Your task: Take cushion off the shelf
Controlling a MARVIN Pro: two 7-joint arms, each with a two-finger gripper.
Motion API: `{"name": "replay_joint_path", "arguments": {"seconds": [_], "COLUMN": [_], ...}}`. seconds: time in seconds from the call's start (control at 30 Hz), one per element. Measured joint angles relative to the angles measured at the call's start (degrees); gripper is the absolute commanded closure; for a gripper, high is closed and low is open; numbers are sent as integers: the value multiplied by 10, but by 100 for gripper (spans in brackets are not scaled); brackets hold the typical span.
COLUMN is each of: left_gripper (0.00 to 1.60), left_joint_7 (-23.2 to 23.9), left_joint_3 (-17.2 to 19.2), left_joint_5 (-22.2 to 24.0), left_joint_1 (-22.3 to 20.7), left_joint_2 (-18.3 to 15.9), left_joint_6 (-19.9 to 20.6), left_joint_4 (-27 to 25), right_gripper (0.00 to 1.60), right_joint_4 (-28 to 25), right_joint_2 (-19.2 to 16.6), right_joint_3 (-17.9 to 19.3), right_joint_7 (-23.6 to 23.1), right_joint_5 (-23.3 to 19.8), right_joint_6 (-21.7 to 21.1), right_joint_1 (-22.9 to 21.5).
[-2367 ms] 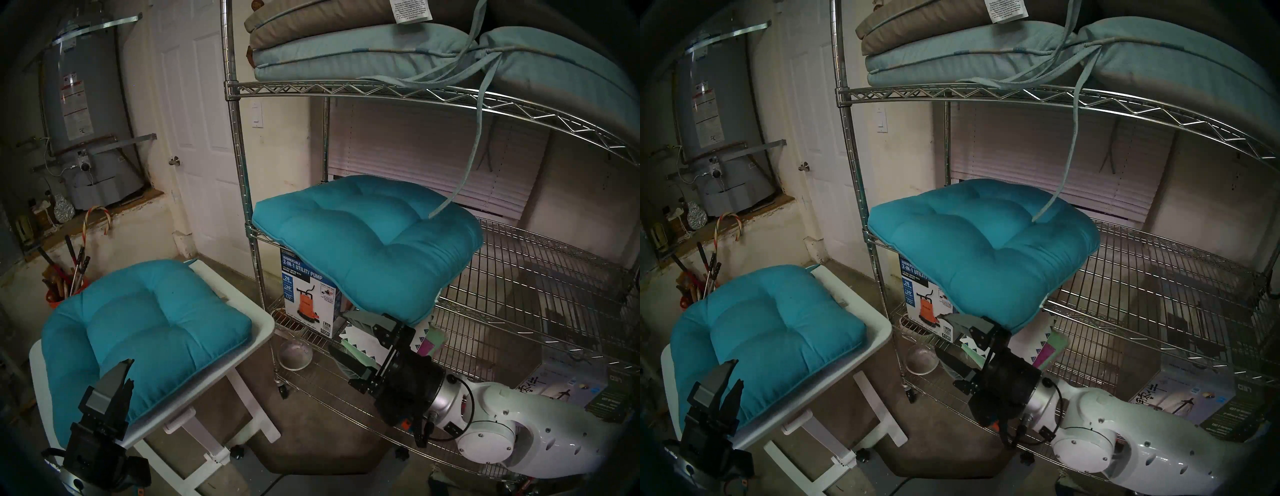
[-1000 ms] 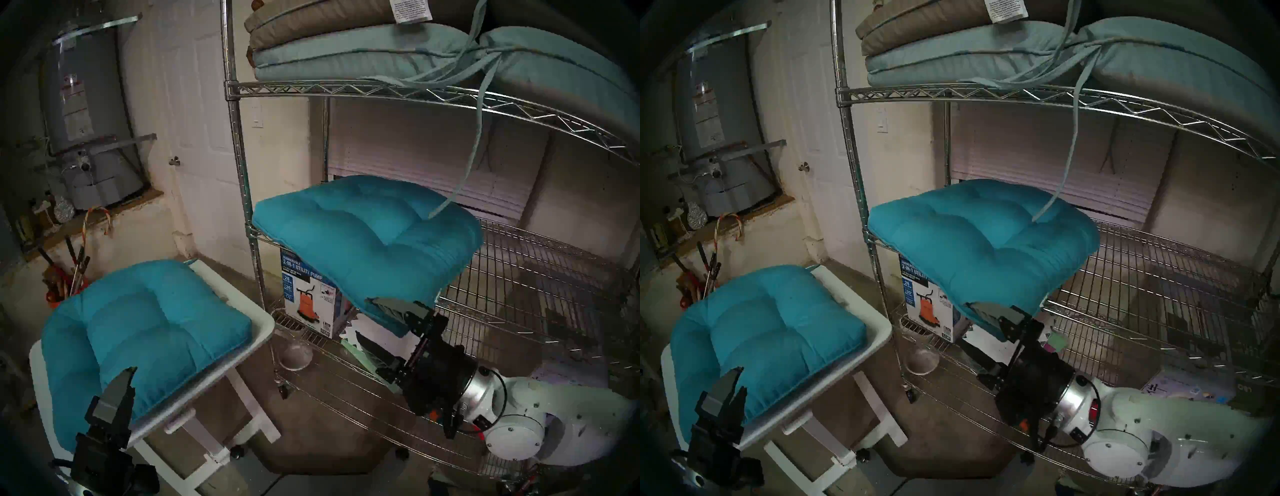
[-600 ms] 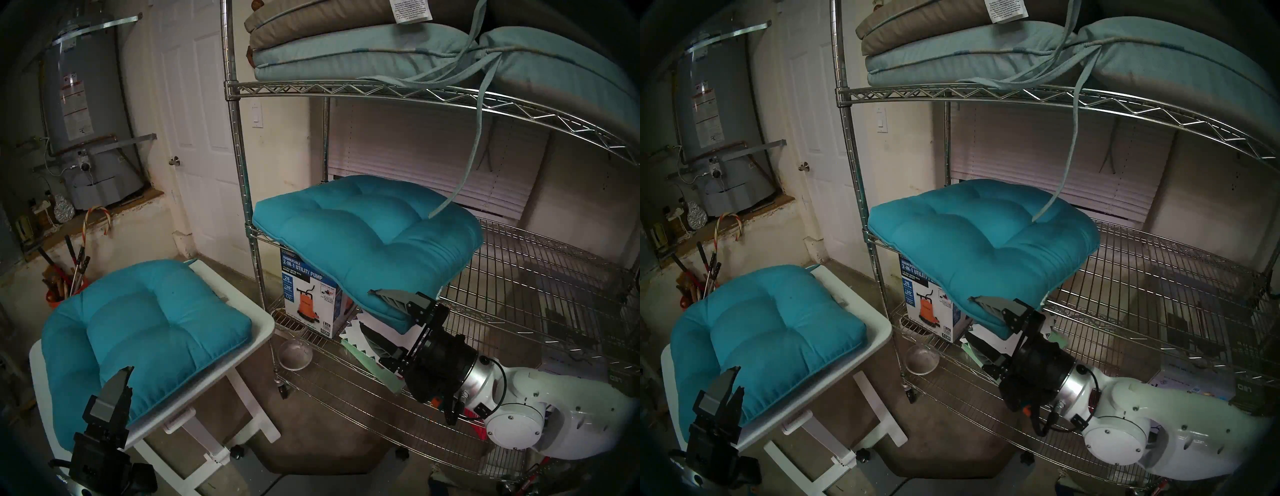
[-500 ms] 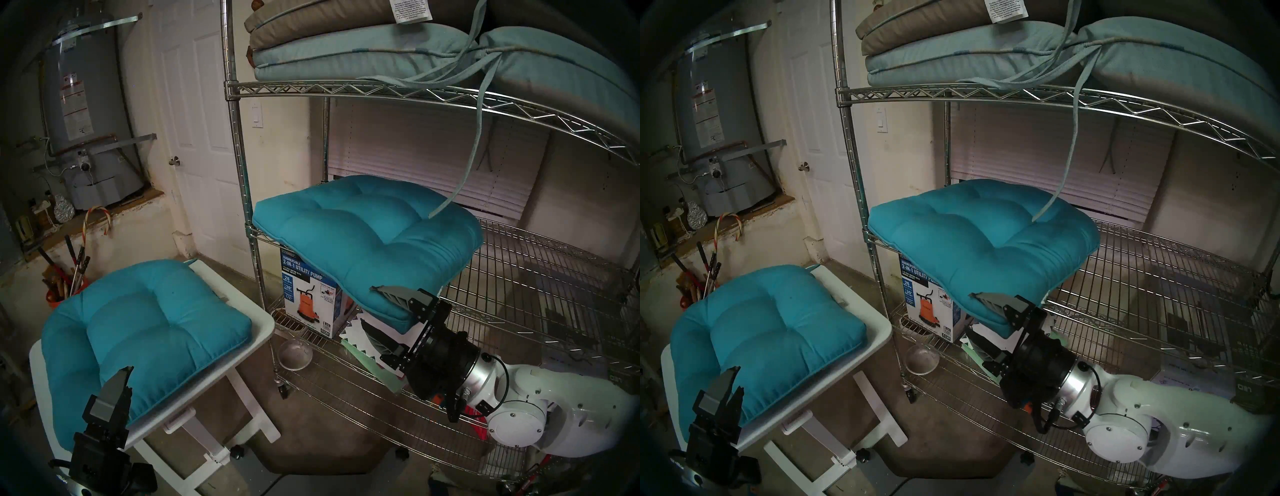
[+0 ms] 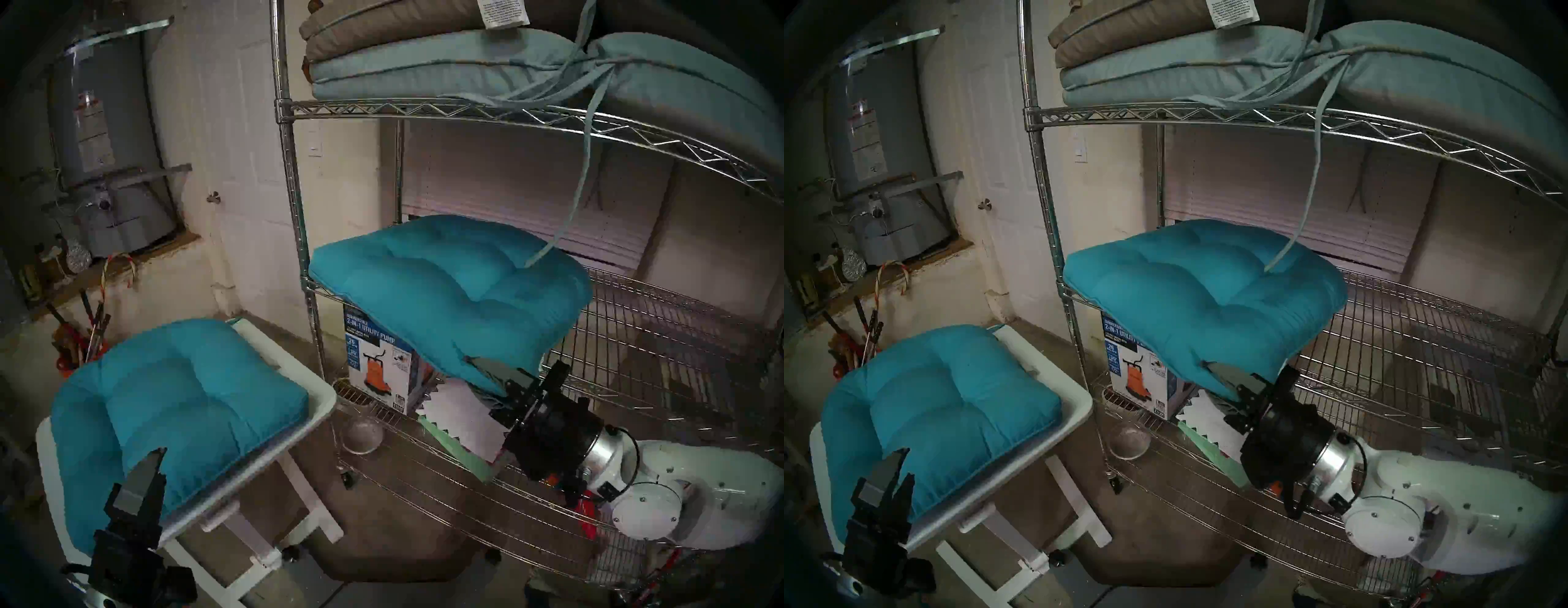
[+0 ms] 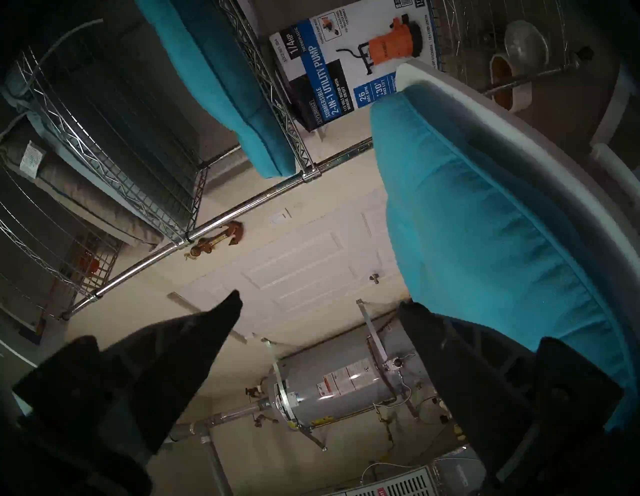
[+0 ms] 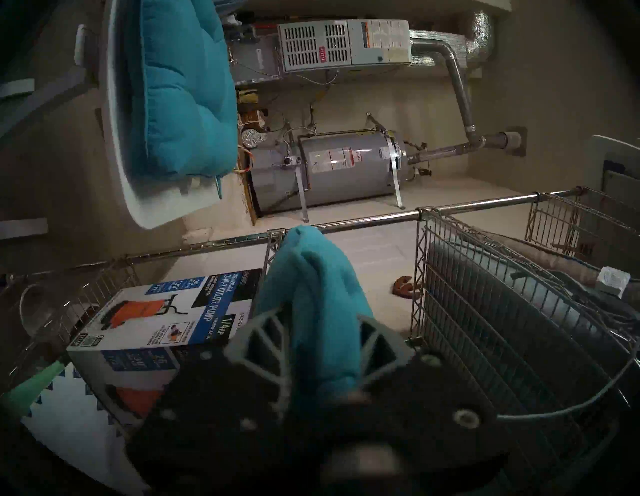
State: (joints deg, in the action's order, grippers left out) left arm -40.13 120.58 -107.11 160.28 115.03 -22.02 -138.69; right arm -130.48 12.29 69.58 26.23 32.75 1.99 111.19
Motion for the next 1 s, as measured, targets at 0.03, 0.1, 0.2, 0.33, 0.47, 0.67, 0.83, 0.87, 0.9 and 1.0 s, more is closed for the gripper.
{"name": "replay_joint_path", "arguments": {"seconds": [0.03,0.1,0.2,0.33,0.47,0.67,0.83,0.87,0.9,1.0], "left_gripper": [0,0,0,0,0,0,0,0,0,0], "left_joint_7": [-1,-2,-4,-6,-8,-9,-9,-9,-9,-9], "left_joint_3": [-1,-2,-4,-6,-8,-9,-8,-7,-6,-3], "left_joint_5": [1,1,2,2,3,4,5,5,7,8], "left_joint_1": [0,2,4,6,7,8,8,8,8,8], "left_joint_2": [0,0,0,0,0,0,0,0,0,0], "left_joint_6": [0,0,0,0,0,1,2,2,2,2], "left_joint_4": [0,0,0,0,0,0,0,0,0,0], "right_gripper": [160,160,160,160,160,160,160,160,160,160], "right_joint_4": [1,2,4,6,9,15,24,26,29,32], "right_joint_2": [-4,-12,-22,-31,-40,-49,-53,-54,-56,-58], "right_joint_3": [2,8,20,35,52,81,100,104,112,122], "right_joint_7": [4,12,22,33,42,59,70,73,78,84], "right_joint_5": [-2,-6,-12,-17,-19,-21,-21,-21,-21,-21], "right_joint_6": [1,3,7,10,13,15,14,14,14,14], "right_joint_1": [4,11,24,40,59,93,114,119,129,141]}}
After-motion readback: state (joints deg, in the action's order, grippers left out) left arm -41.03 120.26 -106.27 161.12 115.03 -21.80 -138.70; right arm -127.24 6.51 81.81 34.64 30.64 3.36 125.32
